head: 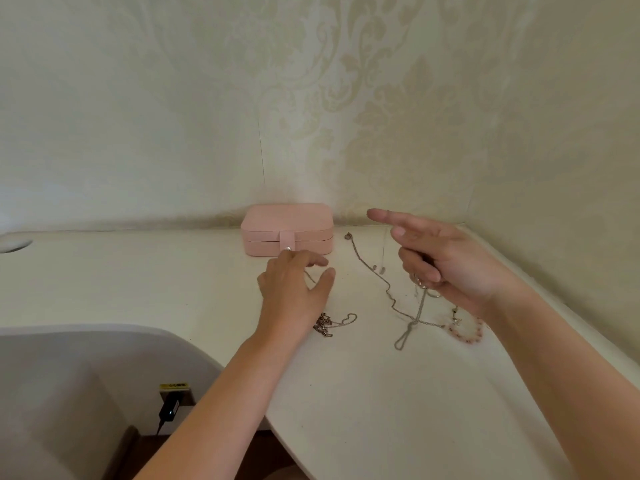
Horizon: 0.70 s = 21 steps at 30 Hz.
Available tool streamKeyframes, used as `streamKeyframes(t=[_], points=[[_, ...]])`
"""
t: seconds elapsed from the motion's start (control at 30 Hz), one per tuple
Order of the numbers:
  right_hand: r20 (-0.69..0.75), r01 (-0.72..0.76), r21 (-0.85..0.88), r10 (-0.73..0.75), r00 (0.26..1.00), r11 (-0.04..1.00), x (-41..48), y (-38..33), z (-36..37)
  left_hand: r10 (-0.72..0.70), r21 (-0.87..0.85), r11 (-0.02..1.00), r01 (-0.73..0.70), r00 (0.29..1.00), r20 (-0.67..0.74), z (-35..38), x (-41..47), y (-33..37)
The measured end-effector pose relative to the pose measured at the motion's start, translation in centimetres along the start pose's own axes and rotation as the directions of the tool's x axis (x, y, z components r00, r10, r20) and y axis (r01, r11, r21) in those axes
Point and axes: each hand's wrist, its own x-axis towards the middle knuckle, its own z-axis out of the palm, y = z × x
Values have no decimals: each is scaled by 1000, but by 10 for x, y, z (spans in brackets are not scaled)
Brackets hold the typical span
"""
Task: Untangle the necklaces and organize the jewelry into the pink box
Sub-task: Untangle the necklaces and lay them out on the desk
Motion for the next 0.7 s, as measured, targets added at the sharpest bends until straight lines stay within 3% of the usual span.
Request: streamKeyframes(t=[0.1,0.2,0.3,0.53,0.6,0.7], points=[[112,-15,21,13,994,1000,-2,-4,2,141,-262,959,-110,985,102,0,-4,8],[212,-22,30,15,977,999,-5,-8,6,168,-512,858,34,924,343,-1,-7,16],[281,-20,5,18,960,1000,-6,-12,9,183,-541,833,116,865,467,3,-5,16],[369,-15,-11,18,929,1000,-10,-18,13,241,-622,759,190,806,541,-2,-6,22],[350,-16,-18,21,937,1000,-11,-19,11,219,-695,666,270,820,528,-6,-7,26],[243,-31,1,30,970,1000,-11,-19,0,94,-826,335,452,857,507,-15,-2,25]])
